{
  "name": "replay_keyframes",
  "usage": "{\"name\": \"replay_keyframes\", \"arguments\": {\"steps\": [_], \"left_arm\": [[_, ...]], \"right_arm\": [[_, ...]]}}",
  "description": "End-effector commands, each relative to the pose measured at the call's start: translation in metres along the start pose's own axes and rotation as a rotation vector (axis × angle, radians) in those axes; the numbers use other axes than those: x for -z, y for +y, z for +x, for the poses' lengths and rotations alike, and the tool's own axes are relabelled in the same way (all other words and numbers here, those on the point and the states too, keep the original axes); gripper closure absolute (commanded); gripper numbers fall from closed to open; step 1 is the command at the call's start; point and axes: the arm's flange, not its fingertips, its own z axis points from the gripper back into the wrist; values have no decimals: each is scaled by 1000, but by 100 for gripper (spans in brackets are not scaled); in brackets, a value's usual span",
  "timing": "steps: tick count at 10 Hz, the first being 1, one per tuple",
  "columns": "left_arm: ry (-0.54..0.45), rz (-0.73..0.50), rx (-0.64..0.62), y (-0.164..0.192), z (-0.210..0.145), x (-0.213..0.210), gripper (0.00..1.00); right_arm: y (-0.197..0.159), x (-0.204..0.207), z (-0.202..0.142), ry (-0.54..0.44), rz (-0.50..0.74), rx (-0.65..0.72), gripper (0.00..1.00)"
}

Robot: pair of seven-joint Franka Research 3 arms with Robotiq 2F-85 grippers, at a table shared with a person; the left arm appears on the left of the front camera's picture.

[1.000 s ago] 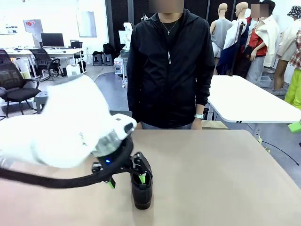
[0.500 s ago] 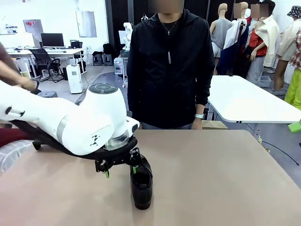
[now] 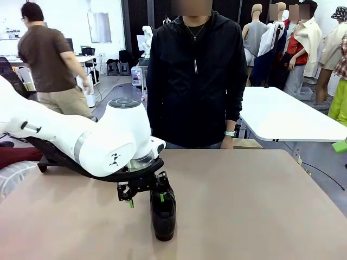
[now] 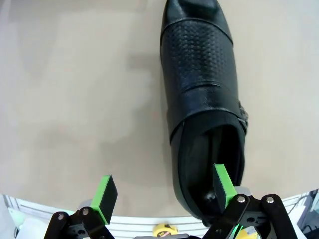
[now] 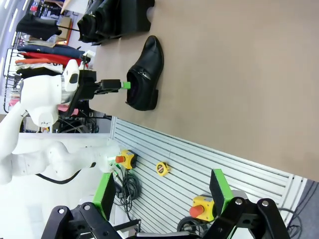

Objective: Organize the shoes by placing them on the stand.
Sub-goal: Place the Shoe from the middle of the table onto the Shoes Stand.

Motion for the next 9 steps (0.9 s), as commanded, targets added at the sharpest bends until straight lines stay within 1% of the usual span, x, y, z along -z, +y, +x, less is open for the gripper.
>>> {"name": "replay_keyframes", "arguments": {"steps": [1, 2, 3, 4, 5, 9], "left_arm": [[-16, 23, -13, -9, 7, 25, 0], [-2, 21, -1, -10, 7, 32, 0], [-5, 29, 6, -10, 7, 35, 54], [-14, 24, -2, -10, 7, 34, 100], [-36, 23, 5, -9, 7, 33, 100], [-71, 25, 45, -14, 5, 32, 100]], "right_arm": [[0, -2, 1, -3, 20, -26, 0], [0, -2, 1, -3, 20, -26, 0], [0, -2, 1, -3, 20, -26, 0], [0, -2, 1, -3, 20, -26, 0], [0, -2, 1, -3, 20, -26, 0], [0, -2, 1, -3, 20, -26, 0]]}}
